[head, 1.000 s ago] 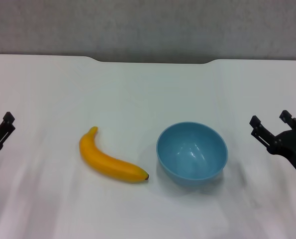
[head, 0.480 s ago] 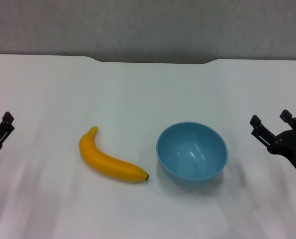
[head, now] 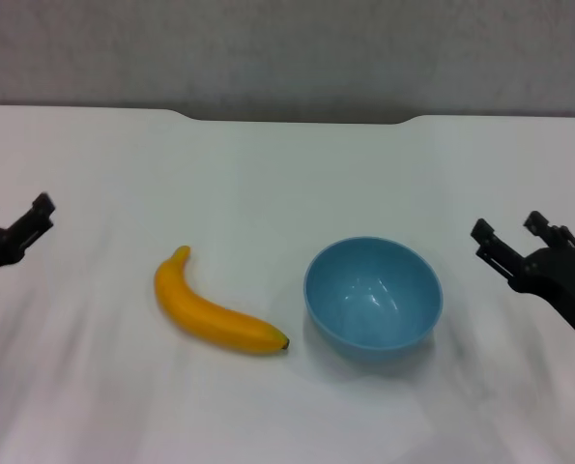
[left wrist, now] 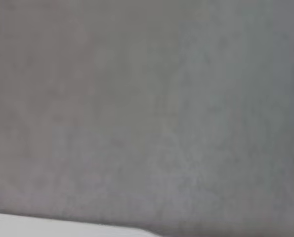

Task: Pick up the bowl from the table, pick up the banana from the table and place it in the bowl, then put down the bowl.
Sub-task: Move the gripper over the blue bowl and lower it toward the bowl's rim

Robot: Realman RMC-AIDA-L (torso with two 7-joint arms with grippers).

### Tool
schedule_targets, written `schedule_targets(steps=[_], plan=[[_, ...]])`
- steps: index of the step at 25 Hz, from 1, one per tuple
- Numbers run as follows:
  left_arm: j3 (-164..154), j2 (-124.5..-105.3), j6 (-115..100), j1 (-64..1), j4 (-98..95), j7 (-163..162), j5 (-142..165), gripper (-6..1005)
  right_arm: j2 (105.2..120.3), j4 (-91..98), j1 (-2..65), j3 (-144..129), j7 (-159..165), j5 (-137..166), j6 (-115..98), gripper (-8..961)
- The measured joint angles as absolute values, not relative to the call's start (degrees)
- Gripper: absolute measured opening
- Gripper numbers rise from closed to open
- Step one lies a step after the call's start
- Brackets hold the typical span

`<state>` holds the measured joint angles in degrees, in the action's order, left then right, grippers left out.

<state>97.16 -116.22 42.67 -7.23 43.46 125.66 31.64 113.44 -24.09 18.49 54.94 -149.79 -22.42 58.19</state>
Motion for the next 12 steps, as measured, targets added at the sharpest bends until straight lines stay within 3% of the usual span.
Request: schedule_targets(steps=[6,11,12], plan=[[96.1,-116.17,29.1,-3.5,60.5,103.0,52.5,891,108.17,-36.9,17.7,57.2,-139.7,-12.8,42.8,906],[96.8,-116.28,26.3,-2.7,68.2,82.6,74.3,891,103.43,-57.0,15.9,61.4,-123.9,6.7,15.8,906],[97.0,-116.31,26.2,-2.7,69.4,78.9,78.1,891,103.43,-57.0,15.9,61.4,-123.9,6.7,15.8,906]])
